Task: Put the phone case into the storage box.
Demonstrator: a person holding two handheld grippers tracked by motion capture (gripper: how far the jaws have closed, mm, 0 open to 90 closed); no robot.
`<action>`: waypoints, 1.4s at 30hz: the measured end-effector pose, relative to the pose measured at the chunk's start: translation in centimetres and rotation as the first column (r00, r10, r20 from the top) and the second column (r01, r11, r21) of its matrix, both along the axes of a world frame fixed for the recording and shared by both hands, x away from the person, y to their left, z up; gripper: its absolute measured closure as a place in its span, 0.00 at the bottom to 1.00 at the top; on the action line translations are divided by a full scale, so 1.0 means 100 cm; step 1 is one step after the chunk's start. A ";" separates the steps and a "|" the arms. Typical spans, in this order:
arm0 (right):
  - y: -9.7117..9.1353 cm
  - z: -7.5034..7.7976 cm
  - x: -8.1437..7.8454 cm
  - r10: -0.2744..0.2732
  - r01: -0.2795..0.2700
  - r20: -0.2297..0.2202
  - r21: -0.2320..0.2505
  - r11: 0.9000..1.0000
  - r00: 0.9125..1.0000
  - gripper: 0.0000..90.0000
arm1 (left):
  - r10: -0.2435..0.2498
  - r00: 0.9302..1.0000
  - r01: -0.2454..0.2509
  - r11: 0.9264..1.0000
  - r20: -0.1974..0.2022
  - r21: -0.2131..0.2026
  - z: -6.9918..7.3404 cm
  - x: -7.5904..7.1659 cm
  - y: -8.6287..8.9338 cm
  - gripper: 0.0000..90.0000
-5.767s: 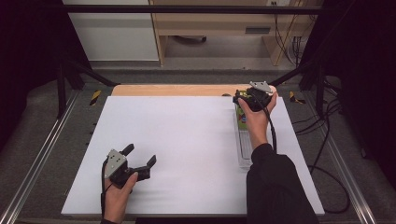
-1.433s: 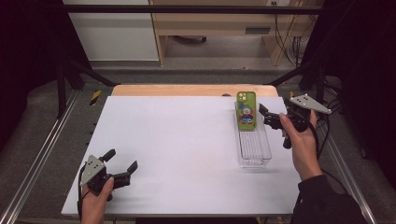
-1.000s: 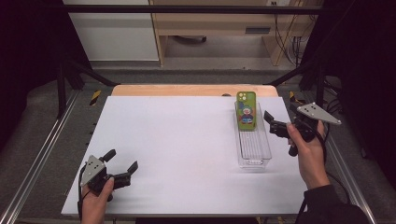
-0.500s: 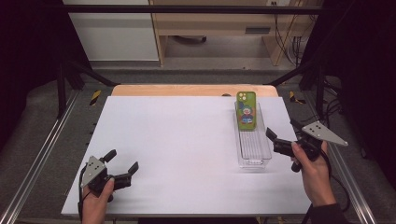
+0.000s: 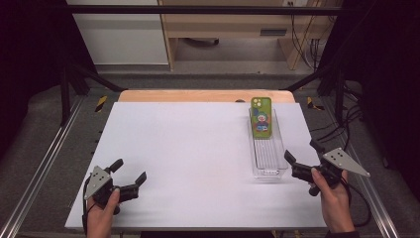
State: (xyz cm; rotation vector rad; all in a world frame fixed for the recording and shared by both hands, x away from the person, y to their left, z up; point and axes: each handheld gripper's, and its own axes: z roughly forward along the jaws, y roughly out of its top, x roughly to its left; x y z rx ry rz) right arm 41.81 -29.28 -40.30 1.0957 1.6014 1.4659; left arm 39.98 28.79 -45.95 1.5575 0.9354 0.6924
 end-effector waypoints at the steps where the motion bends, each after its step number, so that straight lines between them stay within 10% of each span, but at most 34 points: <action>1: 0.000 -0.002 -0.001 0.003 -0.003 -0.001 0.005 1.000 1.000 0.03 | -0.008 1.000 0.008 1.000 0.001 -0.002 0.000 0.000 0.000 0.02; 42: 0.037 -0.049 -0.015 0.125 -0.124 0.017 -0.039 0.991 0.992 0.04 | -0.023 0.999 0.024 1.000 0.047 -0.020 0.003 -0.006 0.004 0.02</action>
